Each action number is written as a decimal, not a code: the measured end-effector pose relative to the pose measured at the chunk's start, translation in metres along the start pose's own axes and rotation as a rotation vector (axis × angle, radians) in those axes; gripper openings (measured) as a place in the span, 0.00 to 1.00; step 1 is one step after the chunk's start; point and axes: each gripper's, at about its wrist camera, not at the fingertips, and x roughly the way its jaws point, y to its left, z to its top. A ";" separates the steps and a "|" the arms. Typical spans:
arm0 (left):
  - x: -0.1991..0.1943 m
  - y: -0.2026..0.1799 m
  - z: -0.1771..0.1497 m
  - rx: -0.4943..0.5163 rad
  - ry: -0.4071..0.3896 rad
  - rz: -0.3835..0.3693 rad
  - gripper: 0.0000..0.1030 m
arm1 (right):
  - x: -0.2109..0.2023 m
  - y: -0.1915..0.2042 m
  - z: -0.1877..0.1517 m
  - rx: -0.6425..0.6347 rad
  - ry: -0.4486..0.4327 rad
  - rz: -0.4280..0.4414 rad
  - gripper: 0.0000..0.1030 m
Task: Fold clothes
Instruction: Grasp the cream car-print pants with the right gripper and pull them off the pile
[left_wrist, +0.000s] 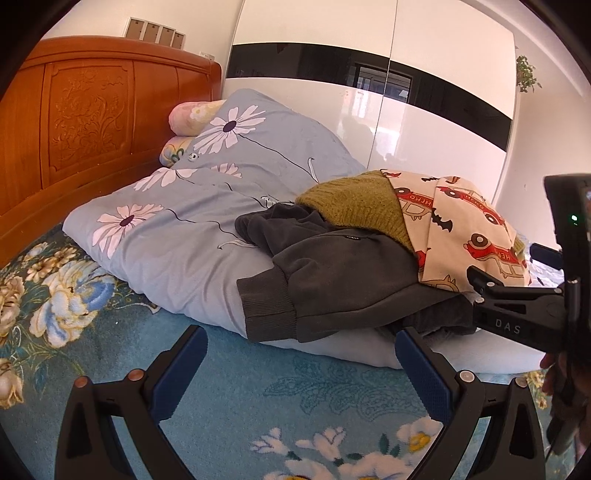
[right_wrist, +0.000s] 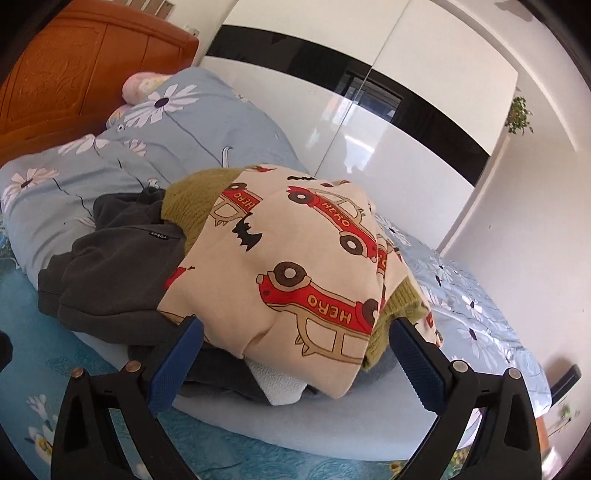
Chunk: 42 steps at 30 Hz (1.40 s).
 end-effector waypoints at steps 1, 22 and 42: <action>-0.001 0.000 0.000 0.002 0.000 0.001 1.00 | 0.004 0.003 0.003 -0.040 0.019 0.009 0.90; -0.023 0.032 0.009 0.000 -0.028 0.109 1.00 | -0.005 0.030 0.013 -0.324 0.051 0.074 0.45; -0.052 0.030 0.011 -0.029 -0.022 0.103 1.00 | -0.033 -0.060 0.087 -0.015 0.044 0.135 0.05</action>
